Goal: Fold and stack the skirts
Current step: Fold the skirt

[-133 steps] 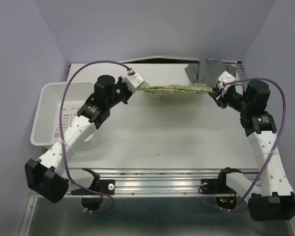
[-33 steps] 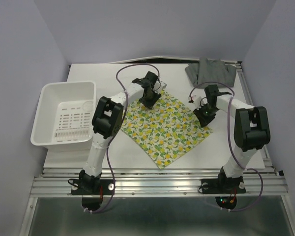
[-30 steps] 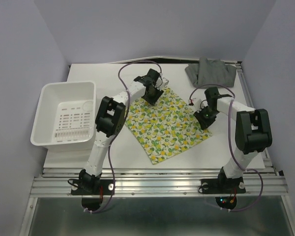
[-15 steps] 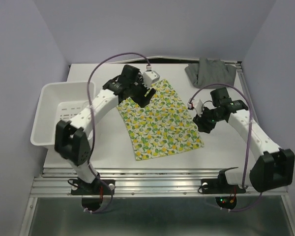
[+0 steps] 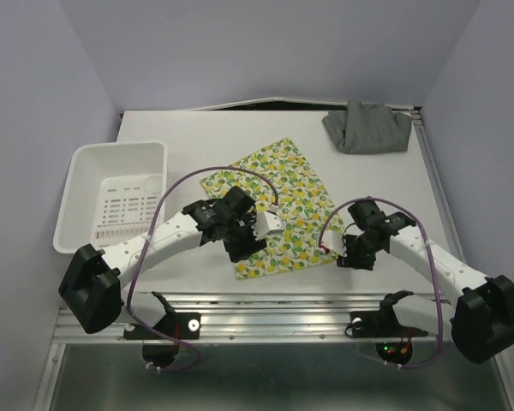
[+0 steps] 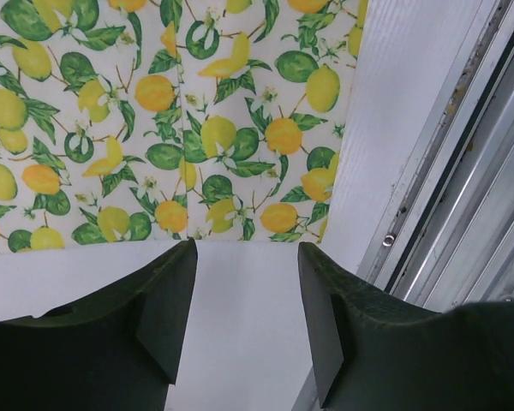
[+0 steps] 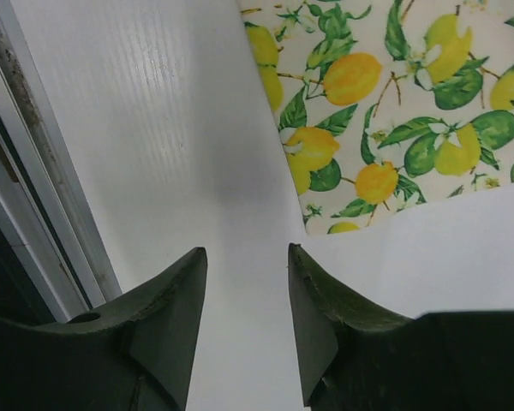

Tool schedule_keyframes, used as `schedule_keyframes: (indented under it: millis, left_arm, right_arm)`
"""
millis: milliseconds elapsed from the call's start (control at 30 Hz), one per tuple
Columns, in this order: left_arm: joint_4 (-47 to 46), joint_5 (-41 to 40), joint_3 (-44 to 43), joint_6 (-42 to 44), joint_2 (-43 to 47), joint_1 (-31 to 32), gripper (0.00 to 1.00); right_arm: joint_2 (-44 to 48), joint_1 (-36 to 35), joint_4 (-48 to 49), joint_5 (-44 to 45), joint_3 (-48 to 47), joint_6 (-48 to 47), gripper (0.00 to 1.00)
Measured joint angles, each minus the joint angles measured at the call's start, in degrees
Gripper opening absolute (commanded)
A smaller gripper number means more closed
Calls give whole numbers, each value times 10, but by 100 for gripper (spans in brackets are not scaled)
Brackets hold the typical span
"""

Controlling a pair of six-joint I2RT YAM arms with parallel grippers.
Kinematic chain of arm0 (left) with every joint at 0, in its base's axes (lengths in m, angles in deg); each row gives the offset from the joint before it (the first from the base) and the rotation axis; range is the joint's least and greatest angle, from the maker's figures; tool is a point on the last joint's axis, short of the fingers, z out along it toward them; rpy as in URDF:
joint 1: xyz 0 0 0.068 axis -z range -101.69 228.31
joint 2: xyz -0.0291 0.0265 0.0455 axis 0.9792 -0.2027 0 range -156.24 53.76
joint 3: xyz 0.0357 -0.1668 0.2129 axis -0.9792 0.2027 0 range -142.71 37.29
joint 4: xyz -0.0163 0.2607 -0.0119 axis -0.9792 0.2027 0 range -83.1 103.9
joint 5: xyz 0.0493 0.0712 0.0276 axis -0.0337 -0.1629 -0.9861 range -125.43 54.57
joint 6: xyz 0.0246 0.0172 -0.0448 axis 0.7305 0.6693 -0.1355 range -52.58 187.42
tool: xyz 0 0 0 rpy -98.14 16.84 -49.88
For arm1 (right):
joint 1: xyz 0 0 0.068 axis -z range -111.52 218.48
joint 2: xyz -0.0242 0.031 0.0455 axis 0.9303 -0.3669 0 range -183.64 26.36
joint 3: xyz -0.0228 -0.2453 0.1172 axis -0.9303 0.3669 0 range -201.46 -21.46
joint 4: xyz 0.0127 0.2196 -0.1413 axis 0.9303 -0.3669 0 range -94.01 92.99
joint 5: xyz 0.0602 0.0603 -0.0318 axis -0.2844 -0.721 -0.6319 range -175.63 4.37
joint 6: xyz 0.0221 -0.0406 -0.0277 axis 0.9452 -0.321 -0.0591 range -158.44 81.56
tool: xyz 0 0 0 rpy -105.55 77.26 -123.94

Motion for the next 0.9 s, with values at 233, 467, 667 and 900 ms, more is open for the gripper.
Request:
schedule_keyframes:
  millis: [233,467,667,900]
  left_arm:
    - [3,7,1,32,6,2,61]
    - [5,-9,49,106,58,9,61]
    - [0,-17,56,148,52,13,63]
    - [-35,-32,88,170,44,62,60]
  right_arm:
    - [-28,-21,79,31,44,5,47]
    - [-45,-32,143,40,44,9,44]
    - [-58,-42,165,43,67,-5,41]
    - [-77,-49,179,48,62,-10,3]
